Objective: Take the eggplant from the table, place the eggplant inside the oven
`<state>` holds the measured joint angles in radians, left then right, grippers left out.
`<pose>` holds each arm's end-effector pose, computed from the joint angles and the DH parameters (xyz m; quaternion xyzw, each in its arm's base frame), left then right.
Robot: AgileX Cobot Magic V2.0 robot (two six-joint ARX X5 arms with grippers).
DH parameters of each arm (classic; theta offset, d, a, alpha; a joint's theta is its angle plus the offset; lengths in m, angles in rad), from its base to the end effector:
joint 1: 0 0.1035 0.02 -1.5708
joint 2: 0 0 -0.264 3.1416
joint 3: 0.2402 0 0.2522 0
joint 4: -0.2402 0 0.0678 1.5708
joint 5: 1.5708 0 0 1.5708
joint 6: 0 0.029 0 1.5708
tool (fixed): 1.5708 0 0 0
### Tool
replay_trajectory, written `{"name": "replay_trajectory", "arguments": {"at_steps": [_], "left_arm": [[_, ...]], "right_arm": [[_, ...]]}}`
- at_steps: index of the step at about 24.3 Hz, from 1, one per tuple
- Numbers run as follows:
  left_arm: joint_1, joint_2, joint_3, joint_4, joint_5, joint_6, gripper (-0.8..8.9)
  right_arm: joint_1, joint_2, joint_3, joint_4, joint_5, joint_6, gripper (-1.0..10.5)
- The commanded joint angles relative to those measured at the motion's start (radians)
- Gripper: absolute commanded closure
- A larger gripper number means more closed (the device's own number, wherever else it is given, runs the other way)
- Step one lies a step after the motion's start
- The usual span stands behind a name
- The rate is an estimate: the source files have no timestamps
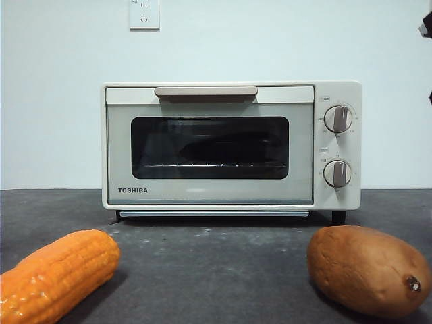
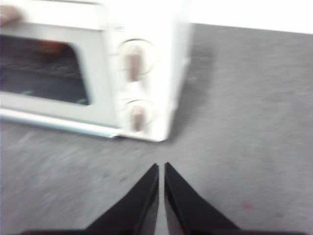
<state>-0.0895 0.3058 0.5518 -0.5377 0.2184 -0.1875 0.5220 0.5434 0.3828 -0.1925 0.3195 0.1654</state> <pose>0.0824 -0.0137 0.2732 -0.1008 0.1586 -0.1375 0.9725 0.1215 0.0594 0.2271 0.0094 0.1680 0.0859 0.9820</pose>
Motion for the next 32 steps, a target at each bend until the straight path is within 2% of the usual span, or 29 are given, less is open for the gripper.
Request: {"name": "replay_trajectory", "arguments": {"at_steps": [1, 14, 18, 21, 27, 32], "left_arm": [[-0.002, 0.002, 0.011, 0.008, 0.013, -0.065, 8.07], [-0.002, -0.002, 0.011, 0.010, 0.007, -0.064, 8.07], [-0.002, -0.034, 0.006, 0.031, 0.007, 0.000, 8.07], [0.002, -0.078, -0.044, 0.150, -0.005, 0.030, 8.07], [0.044, -0.189, -0.273, 0.458, -0.022, 0.132, 8.07], [0.089, -0.272, -0.415, 0.477, -0.022, 0.154, 8.07]], "right_arm": [[0.005, 0.002, 0.003, 0.020, 0.031, 0.013, 9.4], [0.005, 0.002, 0.003, 0.035, 0.032, 0.013, 9.4], [0.005, 0.002, 0.003, 0.035, 0.032, 0.013, 9.4], [0.005, 0.002, 0.003, 0.035, 0.033, 0.014, 9.4], [0.005, 0.002, 0.003, 0.035, 0.032, 0.014, 9.4], [0.005, 0.002, 0.003, 0.035, 0.033, 0.013, 9.4]]}}
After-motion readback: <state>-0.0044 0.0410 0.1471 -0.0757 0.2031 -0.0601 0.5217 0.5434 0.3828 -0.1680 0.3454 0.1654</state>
